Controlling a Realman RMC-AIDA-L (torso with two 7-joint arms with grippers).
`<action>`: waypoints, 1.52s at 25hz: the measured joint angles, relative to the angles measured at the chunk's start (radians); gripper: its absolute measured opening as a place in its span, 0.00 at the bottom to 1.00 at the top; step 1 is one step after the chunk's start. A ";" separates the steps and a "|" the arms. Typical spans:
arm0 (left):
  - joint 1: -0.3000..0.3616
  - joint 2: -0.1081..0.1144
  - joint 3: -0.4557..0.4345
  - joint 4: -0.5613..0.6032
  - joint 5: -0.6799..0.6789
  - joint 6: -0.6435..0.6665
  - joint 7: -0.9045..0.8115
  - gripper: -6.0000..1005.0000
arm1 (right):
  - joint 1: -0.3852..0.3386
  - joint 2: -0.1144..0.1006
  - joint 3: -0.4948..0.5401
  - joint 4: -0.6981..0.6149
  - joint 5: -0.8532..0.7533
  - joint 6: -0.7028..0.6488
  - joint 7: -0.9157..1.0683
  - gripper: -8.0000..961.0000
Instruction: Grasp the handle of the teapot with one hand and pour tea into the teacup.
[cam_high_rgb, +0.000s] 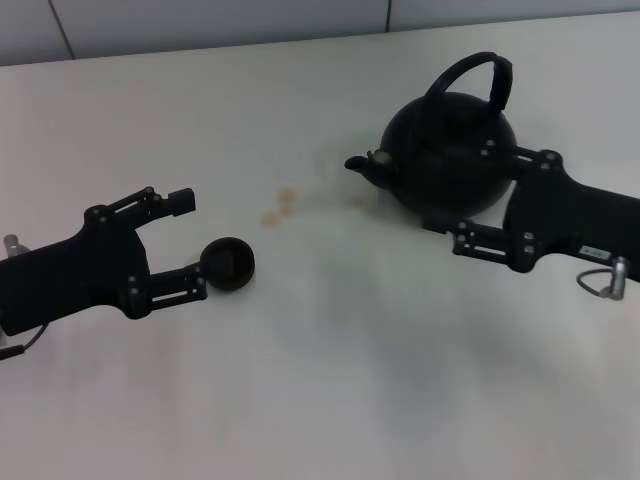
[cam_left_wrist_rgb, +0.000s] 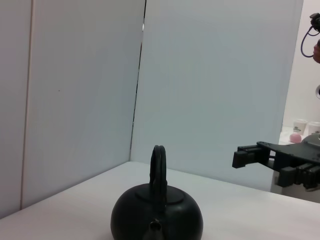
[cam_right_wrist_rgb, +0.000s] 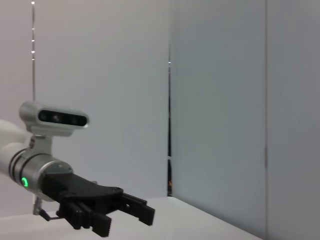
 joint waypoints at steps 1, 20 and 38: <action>0.001 0.000 0.000 0.000 0.000 0.000 0.000 0.86 | 0.008 0.000 0.000 0.000 -0.007 -0.001 0.000 0.72; 0.006 0.000 0.000 -0.003 -0.002 0.001 0.000 0.86 | 0.168 0.011 -0.018 0.059 -0.124 0.040 -0.007 0.72; 0.004 0.002 -0.003 -0.003 -0.005 0.003 0.001 0.86 | 0.191 0.015 -0.043 0.089 -0.116 0.075 -0.035 0.72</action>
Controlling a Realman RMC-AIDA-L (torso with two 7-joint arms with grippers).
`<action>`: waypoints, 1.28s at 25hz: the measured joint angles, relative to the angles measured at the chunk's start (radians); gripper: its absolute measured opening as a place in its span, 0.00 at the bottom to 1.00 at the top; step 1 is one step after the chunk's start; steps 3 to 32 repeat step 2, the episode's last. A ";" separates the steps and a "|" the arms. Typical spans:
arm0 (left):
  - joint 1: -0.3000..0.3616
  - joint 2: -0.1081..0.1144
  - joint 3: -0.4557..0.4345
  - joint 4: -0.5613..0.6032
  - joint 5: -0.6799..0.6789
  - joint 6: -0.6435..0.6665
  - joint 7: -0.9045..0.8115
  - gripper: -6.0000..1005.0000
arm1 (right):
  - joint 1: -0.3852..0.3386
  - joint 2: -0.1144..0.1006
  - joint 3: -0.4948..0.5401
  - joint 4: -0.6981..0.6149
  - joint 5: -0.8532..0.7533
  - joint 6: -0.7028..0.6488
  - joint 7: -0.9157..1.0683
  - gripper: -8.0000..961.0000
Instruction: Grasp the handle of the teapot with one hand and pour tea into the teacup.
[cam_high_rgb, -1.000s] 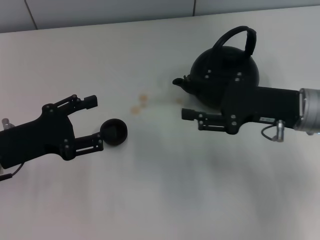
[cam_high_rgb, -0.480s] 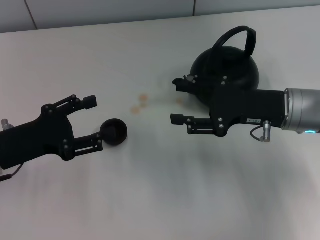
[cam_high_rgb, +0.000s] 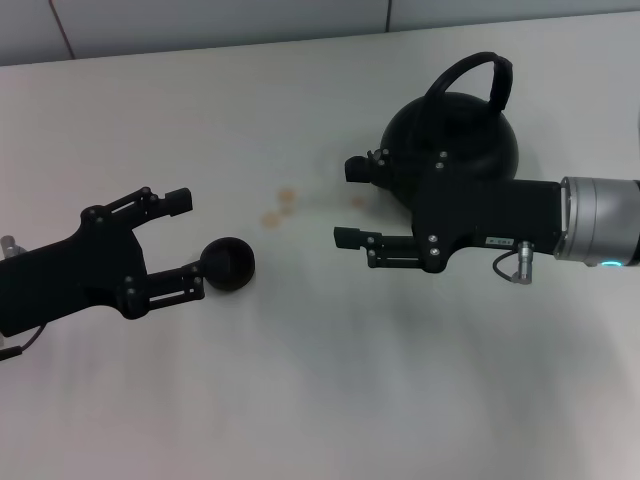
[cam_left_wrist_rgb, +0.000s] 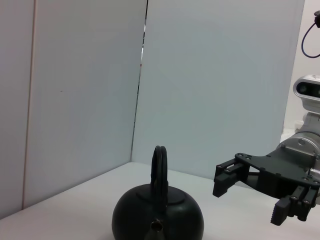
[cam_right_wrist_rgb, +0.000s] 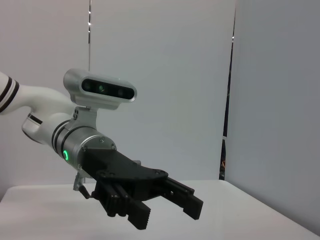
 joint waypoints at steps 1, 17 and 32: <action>0.000 0.000 0.000 0.000 0.000 0.000 0.000 0.86 | 0.000 0.000 0.000 0.000 0.000 0.000 0.000 0.72; 0.001 0.000 0.000 0.000 0.000 0.000 0.000 0.86 | 0.003 0.000 0.000 0.002 0.000 0.000 0.000 0.72; 0.001 0.000 0.000 0.000 0.000 0.000 0.000 0.86 | 0.003 0.000 0.000 0.002 0.000 0.000 0.000 0.72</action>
